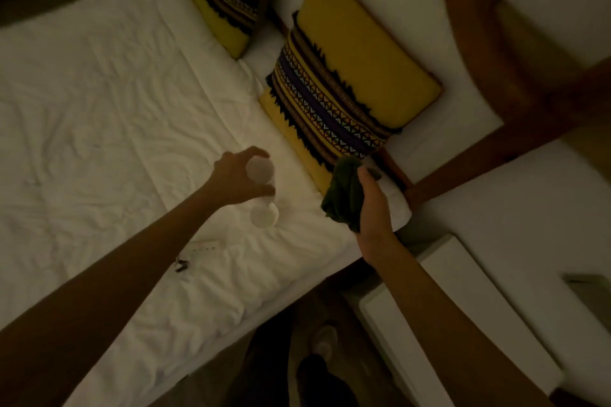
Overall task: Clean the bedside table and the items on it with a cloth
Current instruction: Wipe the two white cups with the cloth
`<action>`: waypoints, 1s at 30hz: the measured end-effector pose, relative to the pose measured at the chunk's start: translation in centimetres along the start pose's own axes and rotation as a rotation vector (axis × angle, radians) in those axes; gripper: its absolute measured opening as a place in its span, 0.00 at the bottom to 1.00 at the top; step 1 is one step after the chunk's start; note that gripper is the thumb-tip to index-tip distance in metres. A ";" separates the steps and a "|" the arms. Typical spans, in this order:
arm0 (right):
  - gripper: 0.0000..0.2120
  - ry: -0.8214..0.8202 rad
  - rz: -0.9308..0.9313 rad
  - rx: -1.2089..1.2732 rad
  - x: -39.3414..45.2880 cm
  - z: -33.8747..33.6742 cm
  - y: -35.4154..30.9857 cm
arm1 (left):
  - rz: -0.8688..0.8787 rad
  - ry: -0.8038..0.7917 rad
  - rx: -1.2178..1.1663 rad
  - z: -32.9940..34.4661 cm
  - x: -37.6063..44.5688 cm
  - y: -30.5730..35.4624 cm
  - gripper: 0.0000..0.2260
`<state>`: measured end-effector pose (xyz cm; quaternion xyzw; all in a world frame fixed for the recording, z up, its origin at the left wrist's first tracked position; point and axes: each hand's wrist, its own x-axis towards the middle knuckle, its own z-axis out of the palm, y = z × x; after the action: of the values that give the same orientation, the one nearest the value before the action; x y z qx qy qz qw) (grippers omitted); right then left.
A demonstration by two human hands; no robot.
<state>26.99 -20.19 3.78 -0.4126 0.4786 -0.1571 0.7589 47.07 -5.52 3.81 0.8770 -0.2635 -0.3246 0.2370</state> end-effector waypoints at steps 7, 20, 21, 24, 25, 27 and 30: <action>0.20 -0.040 -0.498 -0.225 -8.5 -0.9 -9.7 | 0.414 0.018 -0.469 -3.1 -9.3 13.9 0.34; 0.25 0.175 -1.420 -0.301 -22.2 4.2 -22.6 | 0.775 -0.041 -1.111 -12.9 -19.4 28.3 0.24; 0.25 0.220 -1.447 -0.290 -22.7 5.0 -22.8 | 0.782 -0.063 -1.107 -13.4 -19.9 28.6 0.24; 0.24 0.309 -1.460 -0.249 -23.8 6.9 -23.6 | 0.779 -0.107 -1.075 -14.8 -20.9 29.5 0.28; 0.23 0.334 -1.458 -0.217 -24.1 7.5 -24.0 | 0.788 -0.112 -1.073 -15.4 -21.1 29.9 0.30; 0.22 0.414 -1.470 -0.164 -24.8 8.5 -25.0 | 0.820 -0.121 -1.068 -16.6 -21.3 30.7 0.33; 0.19 0.492 -1.435 -0.110 -25.2 8.7 -27.1 | 0.900 -0.169 -1.010 -17.9 -21.3 31.7 0.33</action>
<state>26.29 -16.62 41.66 -0.6128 0.2556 -0.6757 0.3204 35.85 -11.72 44.01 0.4354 -0.4366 -0.3451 0.7077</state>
